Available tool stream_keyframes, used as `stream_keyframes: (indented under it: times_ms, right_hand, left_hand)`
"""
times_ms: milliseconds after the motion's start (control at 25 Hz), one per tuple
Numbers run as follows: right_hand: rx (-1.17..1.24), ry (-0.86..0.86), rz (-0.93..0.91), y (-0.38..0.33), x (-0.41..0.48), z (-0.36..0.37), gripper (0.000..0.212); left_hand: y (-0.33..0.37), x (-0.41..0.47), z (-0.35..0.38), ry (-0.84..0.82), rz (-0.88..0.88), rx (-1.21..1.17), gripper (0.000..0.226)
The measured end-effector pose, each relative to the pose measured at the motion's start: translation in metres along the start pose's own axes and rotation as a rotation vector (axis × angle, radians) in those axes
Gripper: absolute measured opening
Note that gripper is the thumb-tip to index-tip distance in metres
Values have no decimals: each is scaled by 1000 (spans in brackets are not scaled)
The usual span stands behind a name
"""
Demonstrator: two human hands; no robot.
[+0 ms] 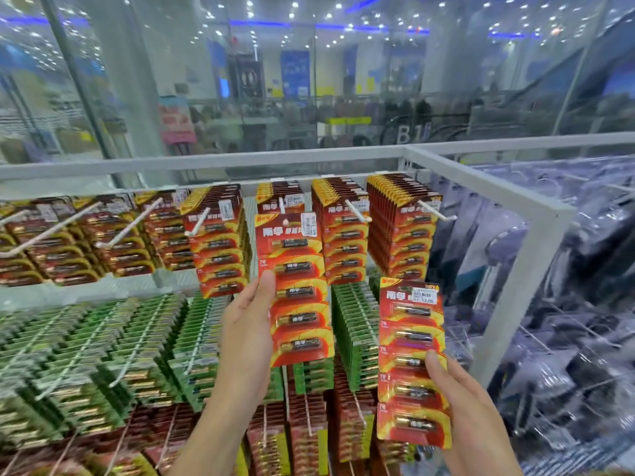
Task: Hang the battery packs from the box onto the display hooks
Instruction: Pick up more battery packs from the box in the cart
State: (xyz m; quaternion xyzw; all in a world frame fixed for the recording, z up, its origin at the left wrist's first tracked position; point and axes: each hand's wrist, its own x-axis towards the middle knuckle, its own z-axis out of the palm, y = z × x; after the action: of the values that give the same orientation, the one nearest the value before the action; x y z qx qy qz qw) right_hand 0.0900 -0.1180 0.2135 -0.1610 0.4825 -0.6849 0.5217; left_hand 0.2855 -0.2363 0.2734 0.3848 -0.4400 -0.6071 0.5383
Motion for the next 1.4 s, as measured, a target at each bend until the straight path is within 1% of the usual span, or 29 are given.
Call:
stream_keyframes:
  times_ms: [120,280,320,400,480,560,720,880,1080,1320,1400]
  right_hand:
    - [-8,27,-20,-2,-2,-5,45]
    - [-6,30,-105,-17,0,-5,44]
    - [-18,34,-142,-25,2,-4,44]
    - [-99,54,-251,-45,8,-3,45]
    - [-165,74,-348,-65,15,-1,42]
    - [-209,105,-390,-81,21,0,37]
    - [-273,152,-363,-91,29,0,31]
    - [-263,180,-319,-88,39,-1,28]
    - [-282,219,-303,-90,60,5,25]
    - [-405,260,-312,-100,121,27,26]
    - [-435,302,-319,-97,143,30,28]
  left_hand:
    - [-8,10,-2,20,-2,-7,39]
    - [-16,46,-1,46,-13,47,58]
    - [-17,57,0,57,-3,80,54]
    - [-14,79,5,87,15,97,34]
    - [-12,101,7,118,29,141,31]
    - [-11,116,8,134,31,157,31]
    - [-15,124,5,120,25,139,32]
    - [-19,123,2,97,45,106,32]
    - [-19,119,0,94,60,127,30]
    - [-16,117,-3,114,87,170,22]
    - [-16,115,-4,117,104,196,20]
